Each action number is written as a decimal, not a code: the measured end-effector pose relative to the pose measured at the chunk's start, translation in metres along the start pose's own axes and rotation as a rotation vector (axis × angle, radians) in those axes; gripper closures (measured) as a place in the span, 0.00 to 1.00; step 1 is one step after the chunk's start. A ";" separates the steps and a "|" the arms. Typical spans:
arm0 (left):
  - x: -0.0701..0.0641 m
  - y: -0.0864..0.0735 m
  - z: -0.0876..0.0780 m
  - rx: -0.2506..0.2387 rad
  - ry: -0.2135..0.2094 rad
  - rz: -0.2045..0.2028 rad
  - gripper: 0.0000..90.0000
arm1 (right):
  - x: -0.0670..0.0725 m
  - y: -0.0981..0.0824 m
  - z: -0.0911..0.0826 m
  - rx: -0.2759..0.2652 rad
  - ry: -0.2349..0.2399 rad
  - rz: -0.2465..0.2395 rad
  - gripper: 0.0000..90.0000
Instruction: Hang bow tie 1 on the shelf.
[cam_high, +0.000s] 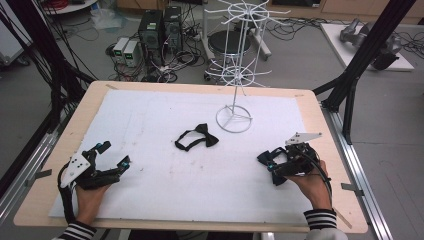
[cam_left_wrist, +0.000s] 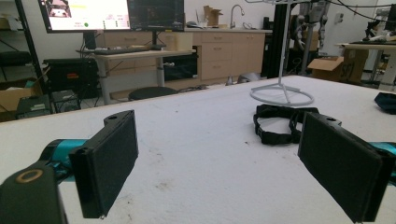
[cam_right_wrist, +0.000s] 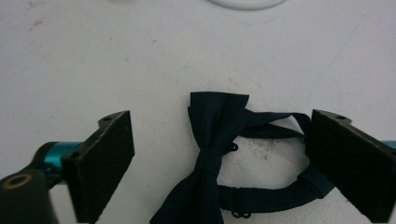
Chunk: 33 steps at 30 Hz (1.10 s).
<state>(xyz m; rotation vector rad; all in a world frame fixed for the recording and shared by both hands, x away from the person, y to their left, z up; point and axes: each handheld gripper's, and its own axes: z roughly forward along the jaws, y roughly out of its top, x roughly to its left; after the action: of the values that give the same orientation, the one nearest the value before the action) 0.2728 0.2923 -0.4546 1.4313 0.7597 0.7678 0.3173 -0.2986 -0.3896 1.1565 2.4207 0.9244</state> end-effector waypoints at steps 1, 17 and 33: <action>0.000 0.000 0.000 0.000 0.000 0.001 0.14 | -0.001 0.000 0.001 0.011 0.012 0.001 0.20; 0.000 0.000 0.000 0.000 0.001 -0.001 0.14 | -0.005 0.005 0.023 0.218 0.023 -0.019 0.33; 0.000 0.000 0.000 0.001 0.000 0.004 0.14 | -0.001 0.005 0.035 0.328 0.015 -0.019 0.54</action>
<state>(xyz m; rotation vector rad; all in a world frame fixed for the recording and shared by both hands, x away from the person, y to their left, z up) 0.2727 0.2921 -0.4546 1.4342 0.7575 0.7701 0.3392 -0.2824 -0.4119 1.2317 2.6593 0.5437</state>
